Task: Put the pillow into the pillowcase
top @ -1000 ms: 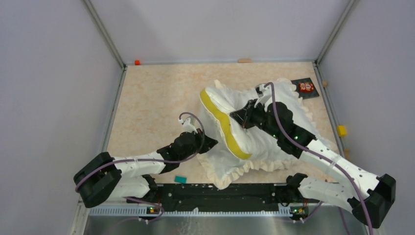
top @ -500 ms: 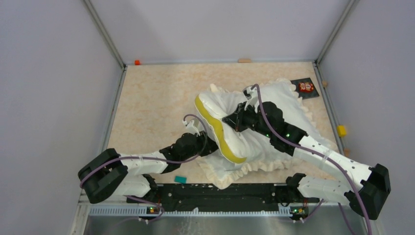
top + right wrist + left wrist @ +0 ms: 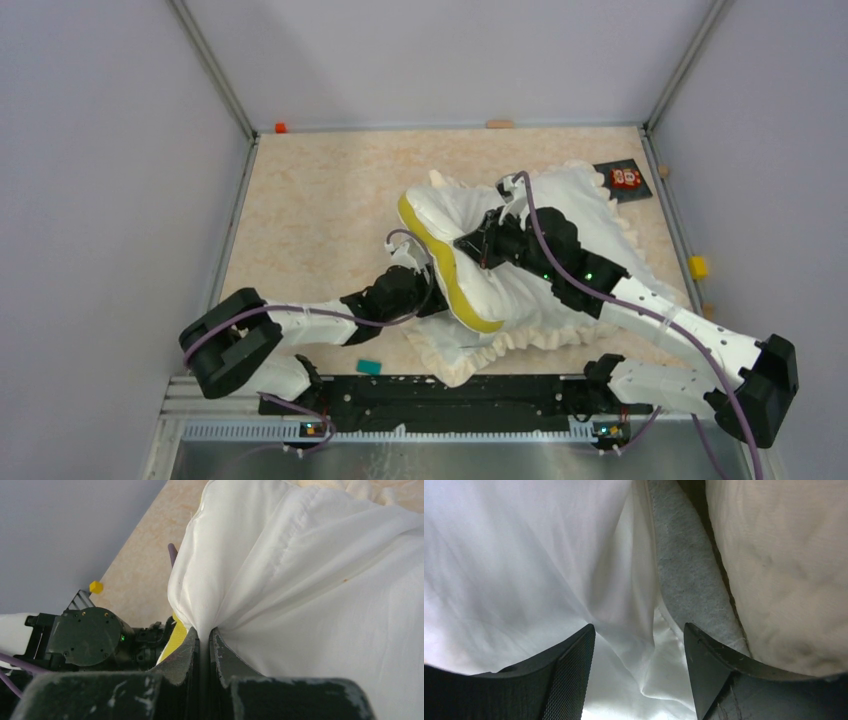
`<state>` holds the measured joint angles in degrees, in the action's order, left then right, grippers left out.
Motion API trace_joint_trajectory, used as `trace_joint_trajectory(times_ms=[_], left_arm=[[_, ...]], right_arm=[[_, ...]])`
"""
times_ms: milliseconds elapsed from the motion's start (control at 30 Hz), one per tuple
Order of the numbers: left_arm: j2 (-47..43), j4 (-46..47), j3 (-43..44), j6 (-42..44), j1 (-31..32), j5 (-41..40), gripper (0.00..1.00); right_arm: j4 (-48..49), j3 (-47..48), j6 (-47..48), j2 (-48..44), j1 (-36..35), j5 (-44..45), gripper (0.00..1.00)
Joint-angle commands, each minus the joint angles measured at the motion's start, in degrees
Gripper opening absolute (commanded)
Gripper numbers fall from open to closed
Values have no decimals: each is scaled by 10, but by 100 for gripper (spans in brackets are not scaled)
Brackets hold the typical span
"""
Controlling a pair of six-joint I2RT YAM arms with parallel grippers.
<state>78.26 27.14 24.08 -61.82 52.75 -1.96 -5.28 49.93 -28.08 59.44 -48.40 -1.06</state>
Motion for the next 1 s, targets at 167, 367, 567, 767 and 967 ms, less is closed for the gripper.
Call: trace_joint_trajectory(times_ms=[167, 367, 567, 767, 967], left_arm=[[41, -6, 63, 3, 17, -1, 12], [-134, -194, 24, 4, 14, -78, 0], [-310, -344, -20, -1, 1, -139, 0], [-321, -347, -19, 15, -3, -150, 0], [-304, -340, -4, 26, -4, -149, 0]], right_arm=[[-31, 87, 18, 18, -26, 115, 0], [-123, 85, 58, 84, -28, 268, 0], [-75, 33, 60, 140, -47, 302, 0], [-63, 66, 71, 147, -64, 227, 21], [-115, 118, 117, 122, -104, 189, 52]])
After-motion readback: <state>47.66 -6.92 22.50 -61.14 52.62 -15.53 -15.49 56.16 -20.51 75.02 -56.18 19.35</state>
